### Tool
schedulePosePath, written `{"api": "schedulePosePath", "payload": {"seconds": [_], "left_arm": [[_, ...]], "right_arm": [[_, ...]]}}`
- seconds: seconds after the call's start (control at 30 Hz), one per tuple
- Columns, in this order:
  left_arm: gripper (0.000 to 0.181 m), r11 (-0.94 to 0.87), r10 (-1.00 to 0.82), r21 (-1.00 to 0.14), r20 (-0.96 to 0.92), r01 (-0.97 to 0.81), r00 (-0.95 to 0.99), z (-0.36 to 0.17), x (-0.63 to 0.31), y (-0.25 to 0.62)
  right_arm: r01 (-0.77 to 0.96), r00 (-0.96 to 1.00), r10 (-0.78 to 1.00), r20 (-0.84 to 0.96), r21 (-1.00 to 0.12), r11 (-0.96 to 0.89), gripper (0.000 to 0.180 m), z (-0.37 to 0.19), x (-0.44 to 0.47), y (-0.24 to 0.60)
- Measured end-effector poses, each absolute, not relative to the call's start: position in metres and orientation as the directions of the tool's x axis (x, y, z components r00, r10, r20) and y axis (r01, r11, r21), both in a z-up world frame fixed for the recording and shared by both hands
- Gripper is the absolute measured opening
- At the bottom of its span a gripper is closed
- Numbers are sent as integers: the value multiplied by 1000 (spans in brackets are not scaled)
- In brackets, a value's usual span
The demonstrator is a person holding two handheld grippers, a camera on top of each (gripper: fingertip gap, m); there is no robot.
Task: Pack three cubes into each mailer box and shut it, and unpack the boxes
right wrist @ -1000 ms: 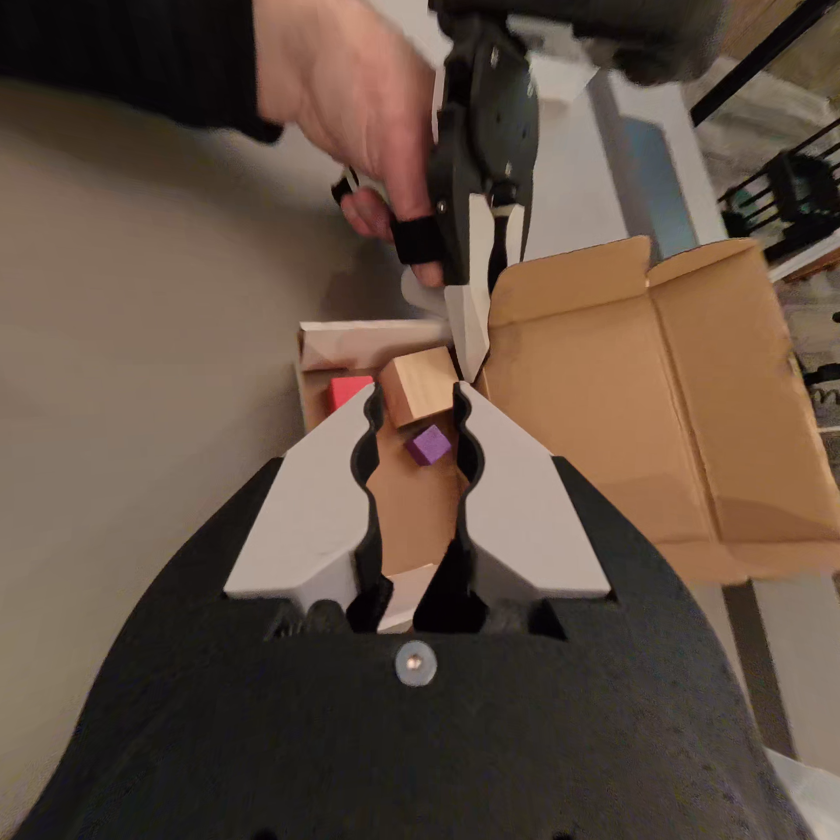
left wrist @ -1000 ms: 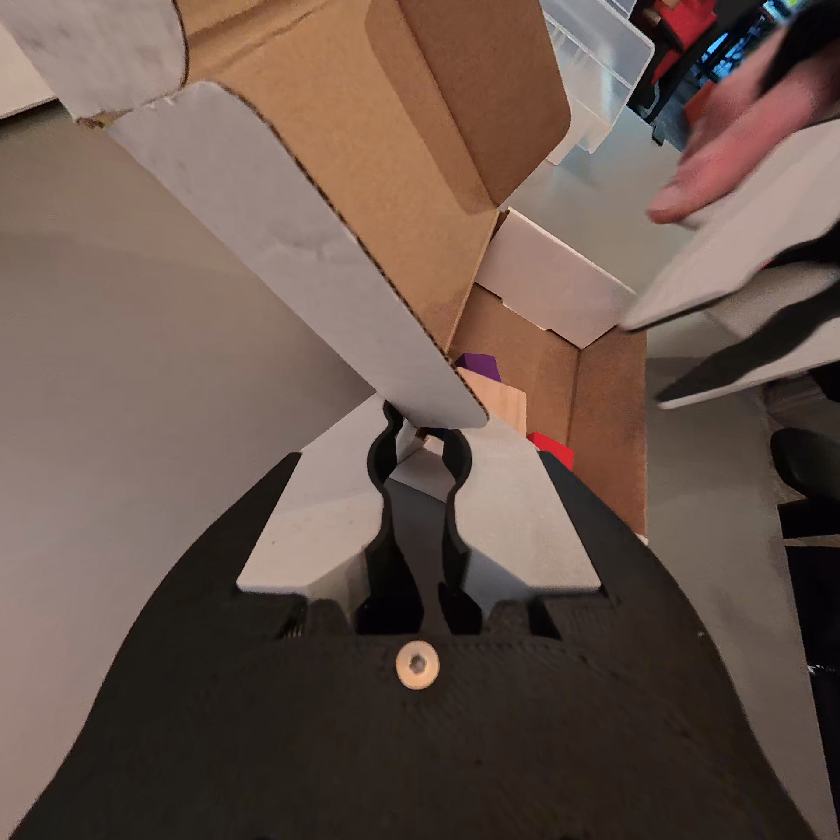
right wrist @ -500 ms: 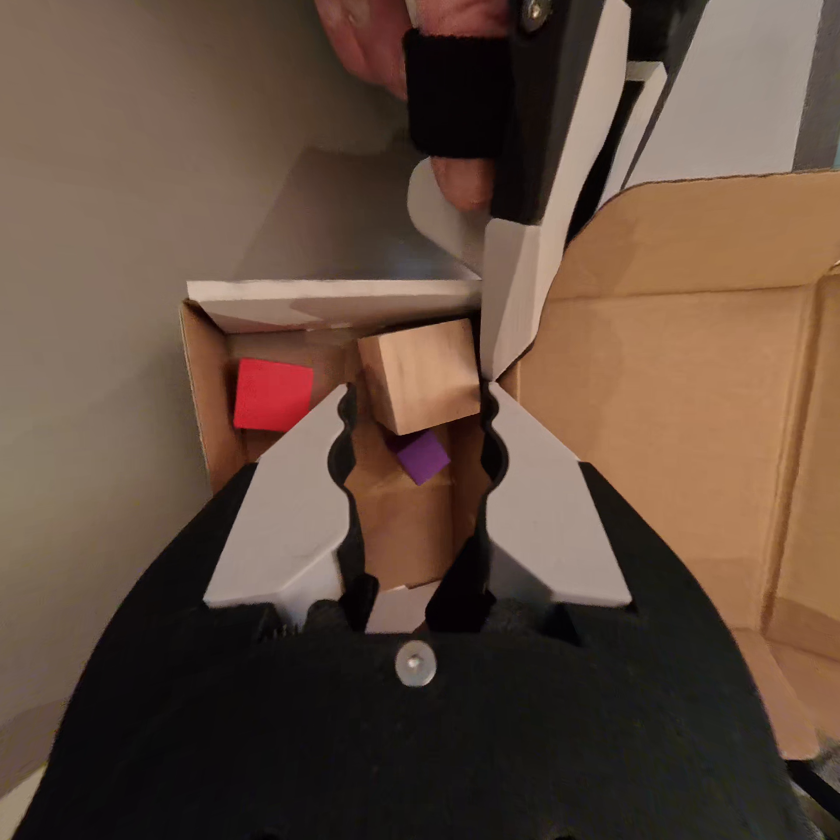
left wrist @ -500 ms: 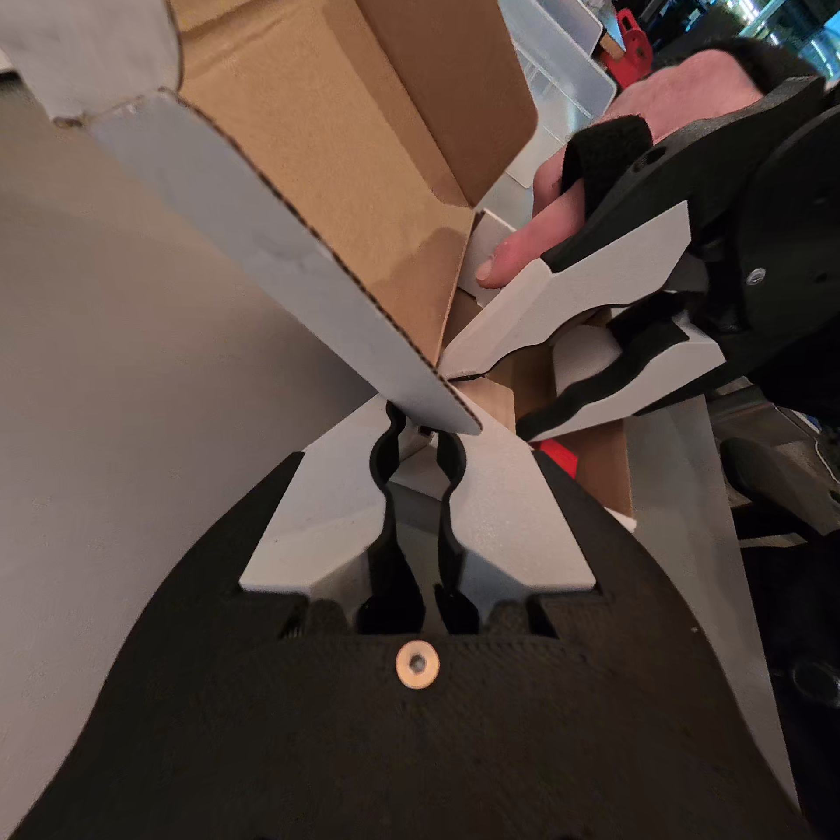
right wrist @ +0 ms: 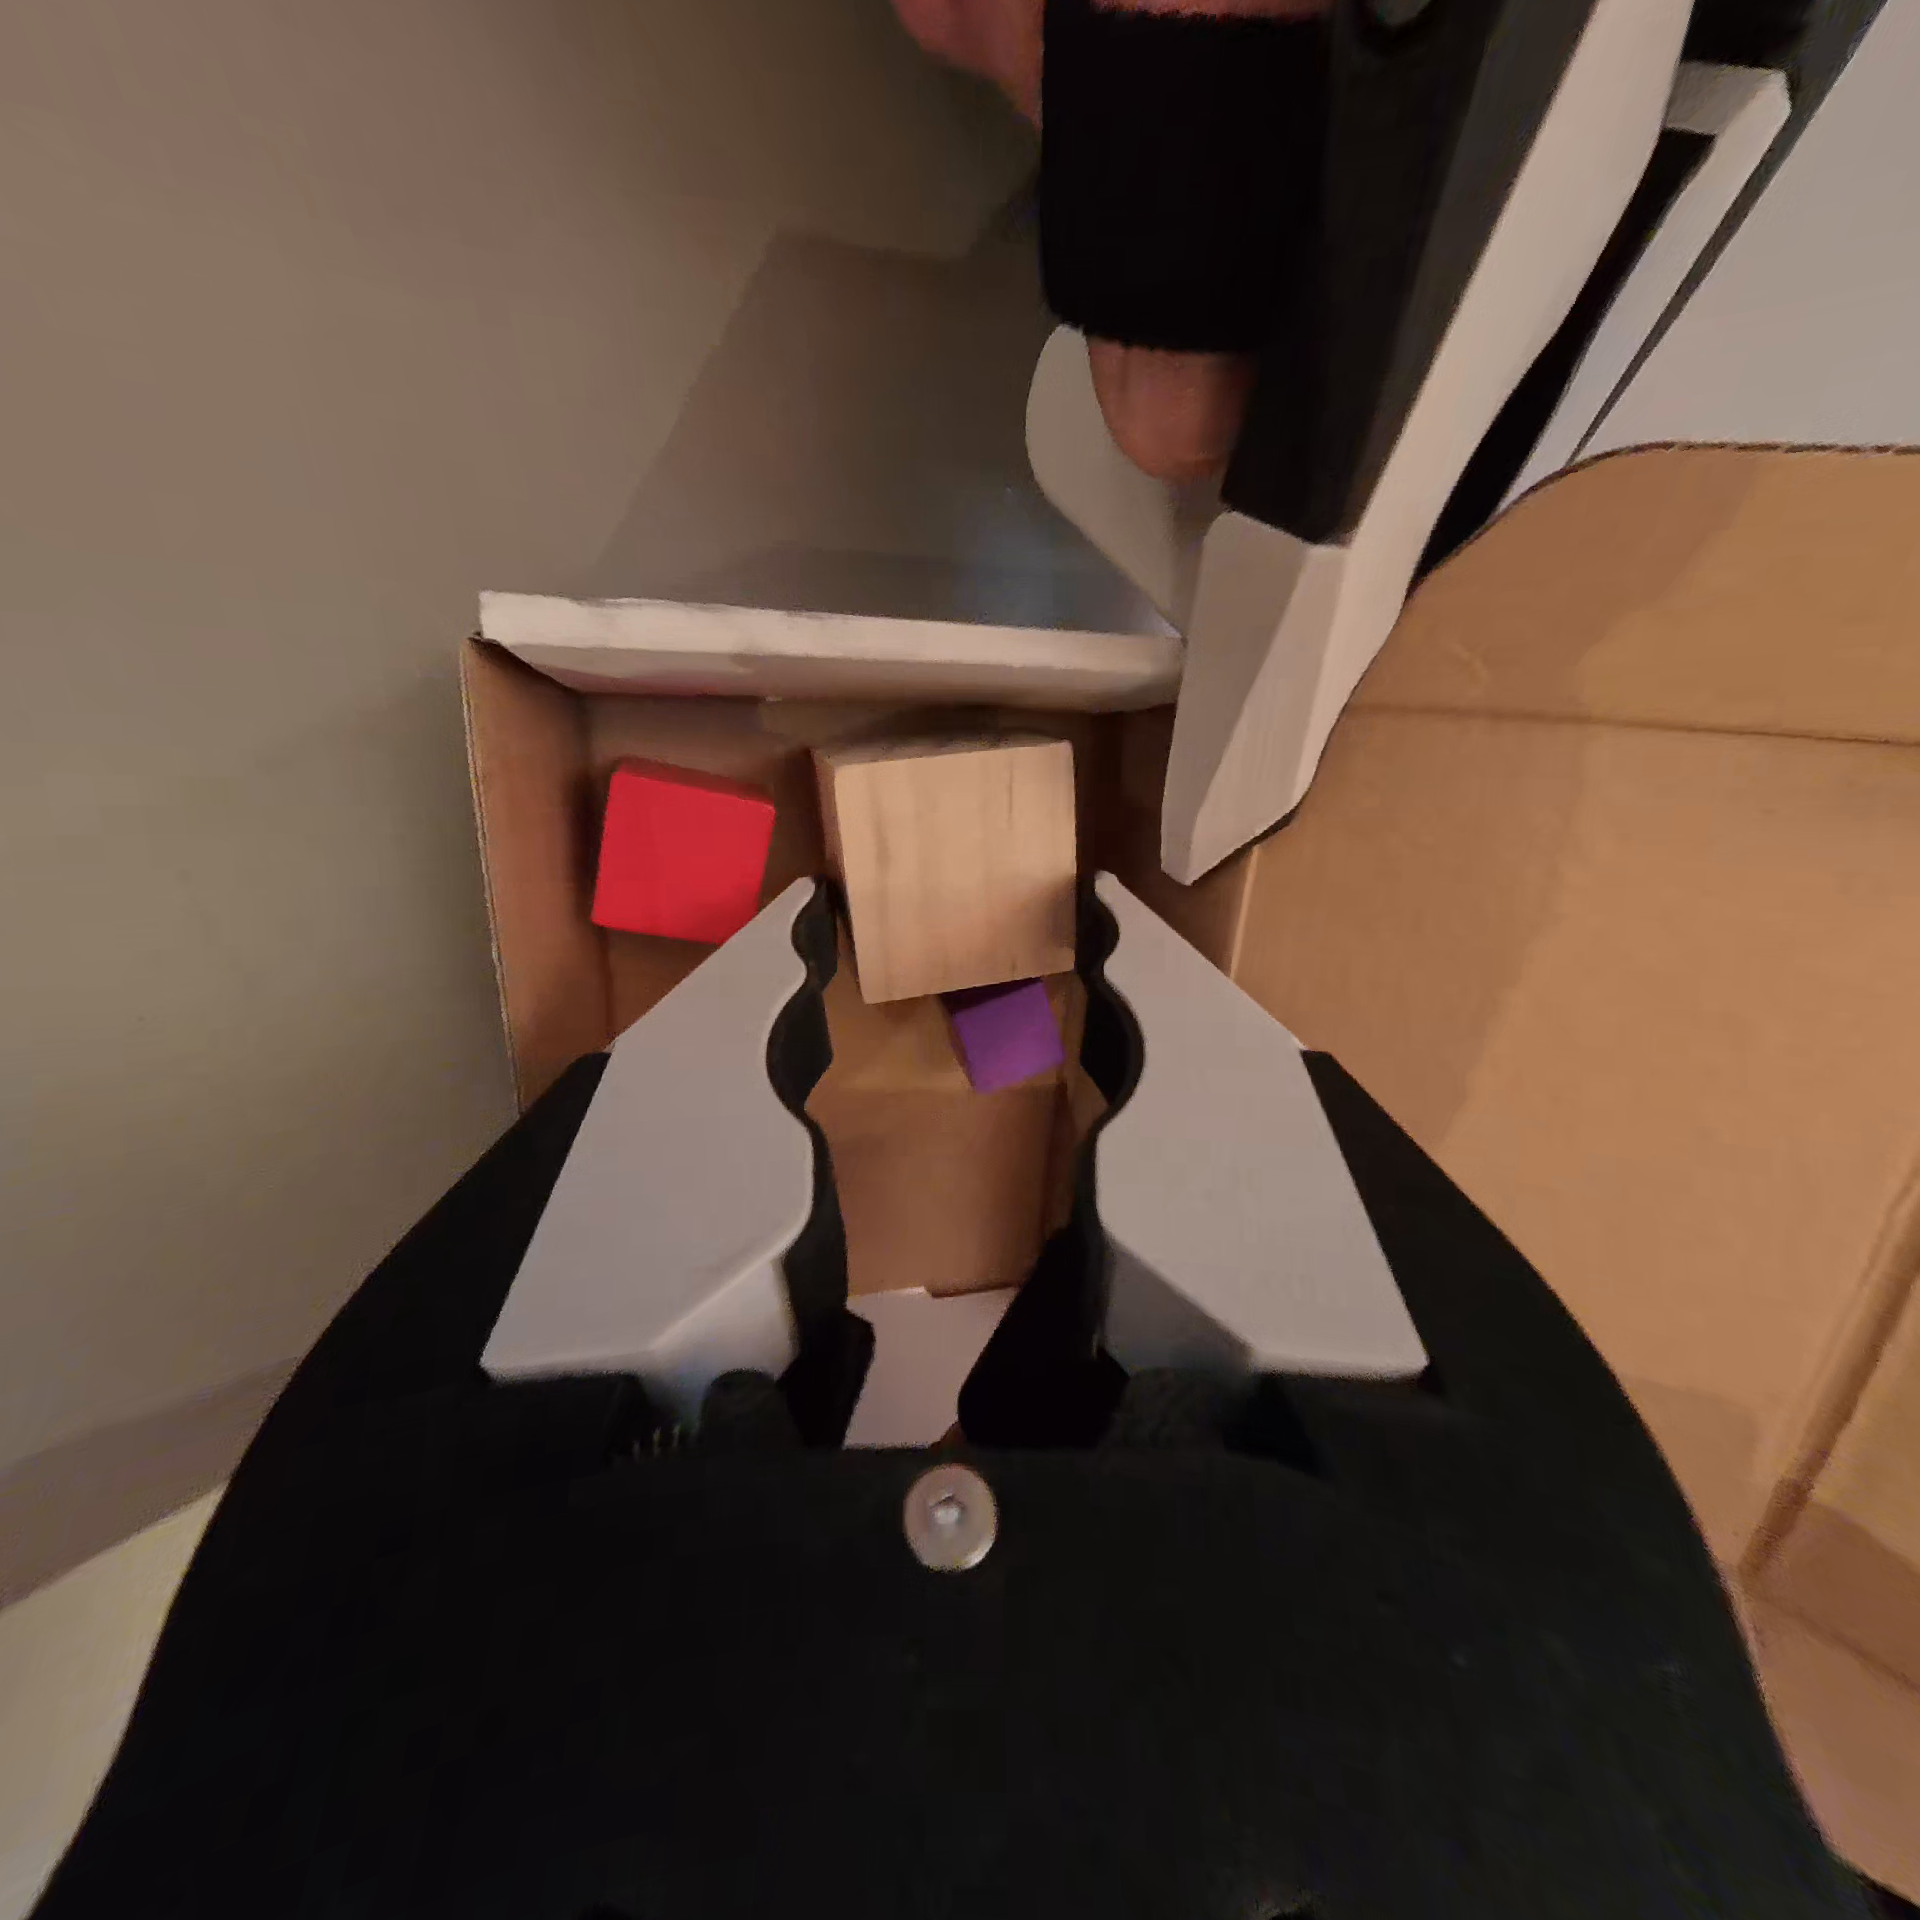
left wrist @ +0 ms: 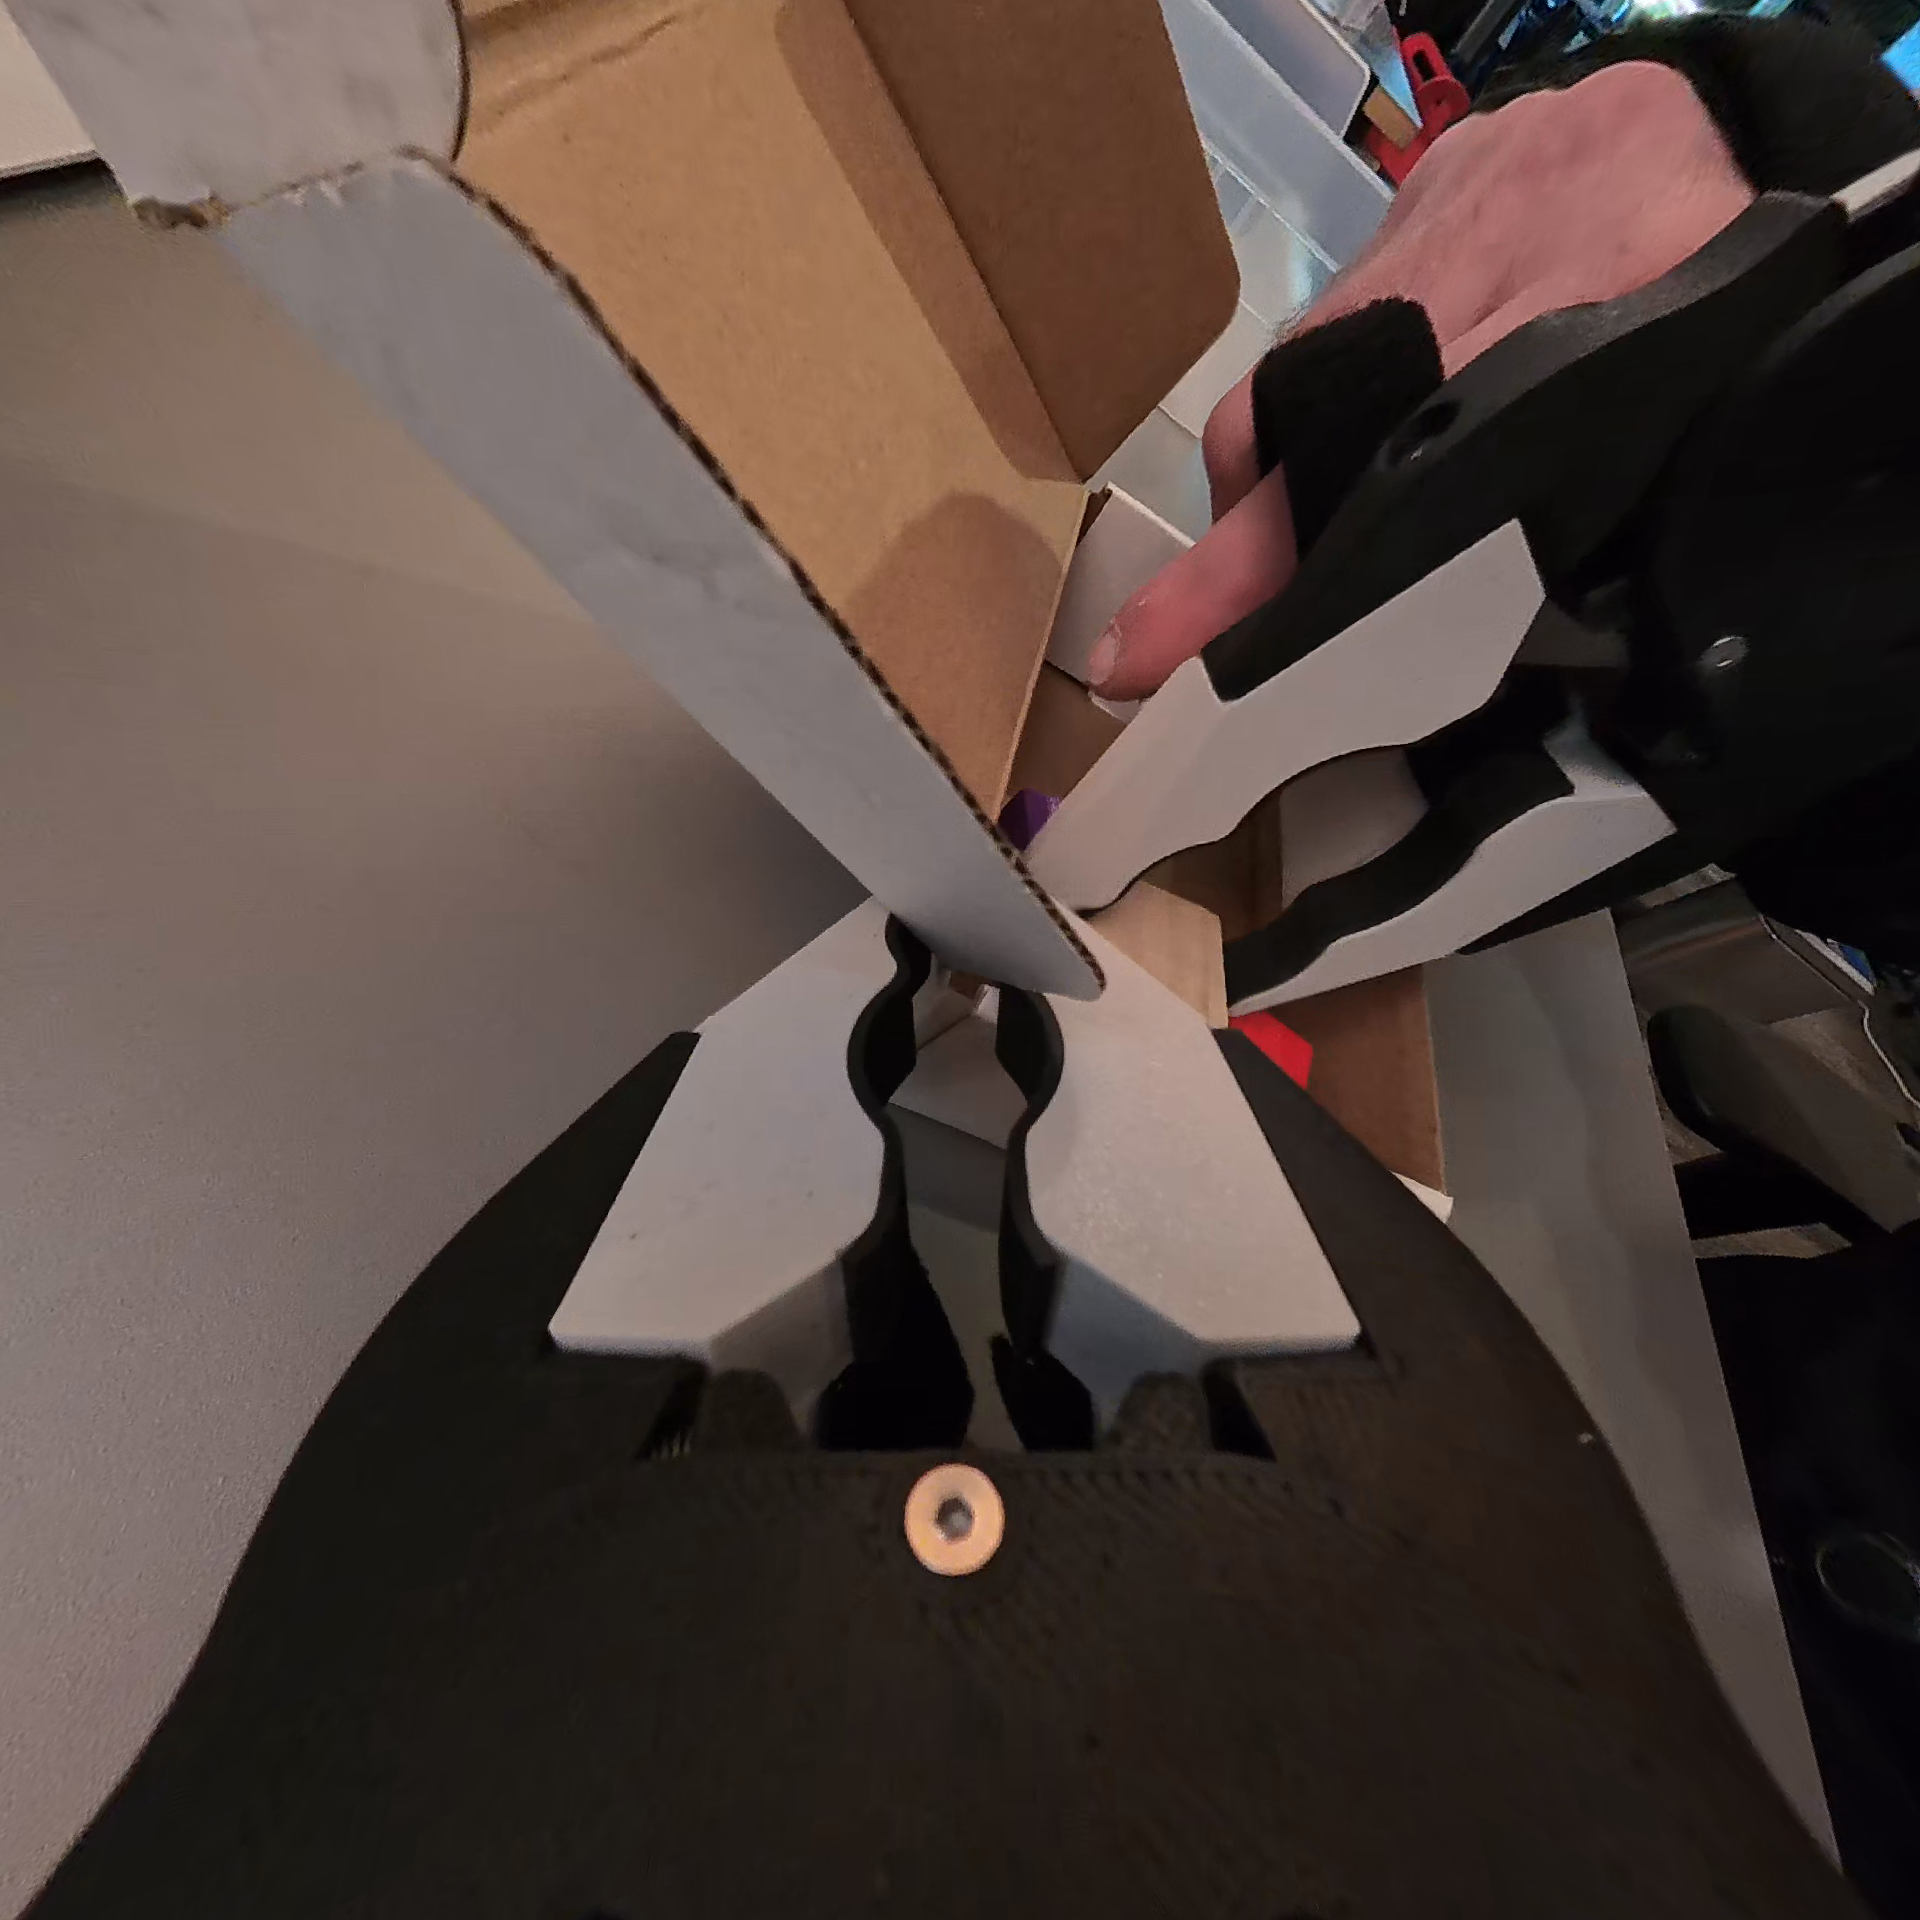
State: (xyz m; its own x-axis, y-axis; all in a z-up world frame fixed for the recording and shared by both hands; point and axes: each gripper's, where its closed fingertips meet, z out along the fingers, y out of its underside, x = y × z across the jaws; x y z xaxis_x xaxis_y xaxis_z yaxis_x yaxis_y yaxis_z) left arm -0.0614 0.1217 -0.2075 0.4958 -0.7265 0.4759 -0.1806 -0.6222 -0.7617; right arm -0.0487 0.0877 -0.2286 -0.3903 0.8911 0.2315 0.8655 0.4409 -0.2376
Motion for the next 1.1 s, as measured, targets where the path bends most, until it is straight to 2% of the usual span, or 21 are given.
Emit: {"api": "schedulePosePath", "payload": {"seconds": [0.17,0.3,0.43,0.5,0.63,0.73,0.83,0.97,1.1], "left_arm": [[7,-627,-723,-759,483,-175,494,-208,-62,122],[7,-627,-723,-759,484,-174,493,-208,-62,122],[6,-630,-721,-758,489,-171,490,-208,-62,122],[6,-633,-720,-756,494,-169,487,-208,-62,122],[6,-635,-719,-754,498,-167,486,-208,-62,123],[6,-637,-717,-753,500,-164,486,-208,-62,123],[6,-639,-715,-752,503,-162,486,-208,-61,123],[6,-645,-713,-748,513,-160,478,-208,-61,123],[6,-647,-713,-746,517,-160,473,-208,-61,123]], "right_arm": [[845,-365,904,221,-329,422,43,-220,-50,87],[807,-301,909,289,-430,404,43,-185,-41,94],[772,-75,918,389,-560,301,43,-108,8,126],[776,72,900,430,-591,220,43,-72,53,154],[866,201,839,506,-492,89,43,-53,163,205],[952,180,836,519,-307,-14,43,-81,239,228],[990,118,888,445,-124,-69,43,-126,286,228],[1000,29,934,355,-16,-25,43,-176,304,229],[997,-56,946,318,-36,71,43,-196,297,234]]}}
